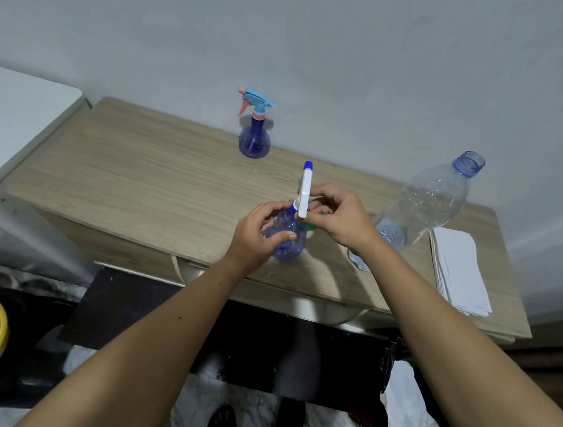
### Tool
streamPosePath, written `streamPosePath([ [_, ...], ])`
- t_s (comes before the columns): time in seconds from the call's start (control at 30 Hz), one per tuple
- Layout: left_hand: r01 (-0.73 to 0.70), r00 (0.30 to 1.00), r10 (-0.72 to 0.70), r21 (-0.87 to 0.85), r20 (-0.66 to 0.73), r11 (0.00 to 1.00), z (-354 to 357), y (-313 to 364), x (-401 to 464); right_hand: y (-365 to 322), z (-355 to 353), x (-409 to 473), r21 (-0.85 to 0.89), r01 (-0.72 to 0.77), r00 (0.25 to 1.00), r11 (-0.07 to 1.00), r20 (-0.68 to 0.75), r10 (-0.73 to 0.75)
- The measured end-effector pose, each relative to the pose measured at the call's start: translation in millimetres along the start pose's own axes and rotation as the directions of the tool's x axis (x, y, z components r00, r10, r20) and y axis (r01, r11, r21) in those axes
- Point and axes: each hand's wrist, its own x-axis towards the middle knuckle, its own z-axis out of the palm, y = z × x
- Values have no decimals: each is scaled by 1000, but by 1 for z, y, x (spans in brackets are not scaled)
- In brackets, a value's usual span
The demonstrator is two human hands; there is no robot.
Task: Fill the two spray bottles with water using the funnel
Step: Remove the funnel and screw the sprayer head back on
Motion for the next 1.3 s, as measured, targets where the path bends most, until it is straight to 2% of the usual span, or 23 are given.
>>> streamPosePath([
  [0.07, 1, 1000, -1, 4, -7, 1000, 1, 0, -1, 1, 0, -1, 46, -1, 1000, 999, 31, 0],
  [0.23, -15, 1000, 15, 15, -22, 1000, 2, 2, -1, -3, 11, -2, 41, -10, 994, 999, -105, 14],
  [0.43, -18, 1000, 19, 21, -25, 1000, 2, 3, -1, 6, 4, -5, 59, -13, 1000, 998, 0, 13],
  [0.57, -23, 999, 24, 36, -22, 999, 2, 1, 1, 4, 8, -3, 100, -31, 998, 995, -53, 36],
  [0.67, -17, 1000, 18, 46, -10, 999, 1, -1, 2, 4, 8, -3, 62, -31, 994, 998, -103, 38],
  [0.87, -30, 999, 32, 72, -27, 997, 3, -2, 2, 10, 11, -5, 120, -2, 1000, 993, -18, 4],
  [1.07, -38, 998, 42, 80, -49, 996, 7, -2, 2, 13, 19, -5, -9, 67, 988, 998, -135, -68],
  [1.3, -54, 996, 59, 84, -62, 995, 8, 1, 1, 14, 19, -7, -12, 43, 987, 999, -153, -45],
])
